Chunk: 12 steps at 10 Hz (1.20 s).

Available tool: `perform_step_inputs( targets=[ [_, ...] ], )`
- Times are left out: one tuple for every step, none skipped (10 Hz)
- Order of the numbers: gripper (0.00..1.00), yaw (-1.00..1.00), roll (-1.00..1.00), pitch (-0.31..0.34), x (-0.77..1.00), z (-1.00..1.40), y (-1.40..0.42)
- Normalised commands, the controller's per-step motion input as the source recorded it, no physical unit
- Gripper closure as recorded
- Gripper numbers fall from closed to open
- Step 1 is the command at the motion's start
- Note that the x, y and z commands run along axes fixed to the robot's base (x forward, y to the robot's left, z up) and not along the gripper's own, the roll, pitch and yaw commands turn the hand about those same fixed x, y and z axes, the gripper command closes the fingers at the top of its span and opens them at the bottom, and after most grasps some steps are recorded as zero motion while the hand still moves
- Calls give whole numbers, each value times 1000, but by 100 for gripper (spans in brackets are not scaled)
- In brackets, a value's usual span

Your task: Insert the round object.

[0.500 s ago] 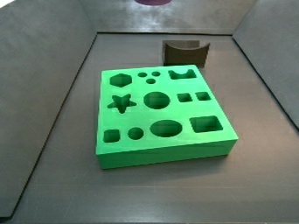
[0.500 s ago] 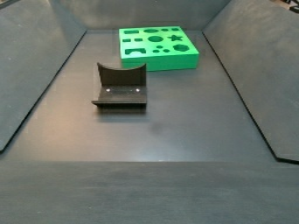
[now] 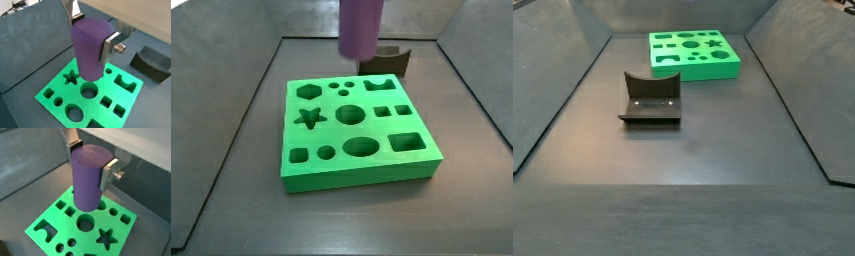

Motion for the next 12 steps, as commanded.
perform_step_inputs(
  targets=[
    [100,0,0,-114,-340,-986,0],
    [100,0,-39,-121,-183,-823,0],
    [100,0,-83,-100,-106,-880,0],
    [100,0,-103,-29,0,-929,0],
    [100,0,-116,43,209,-840,0],
    [100,-57,-107,147,263,-714,0],
    [100,-11,-66,46,74,-509,0],
    [100,0,-36,6,69,-611,0],
    [100,0,0,26,197,-646,0],
    [100,0,4,79,391,-609,0],
    [100,0,113,106,400,-531,54],
    [100,0,63,60,200,-517,74]
  ],
)
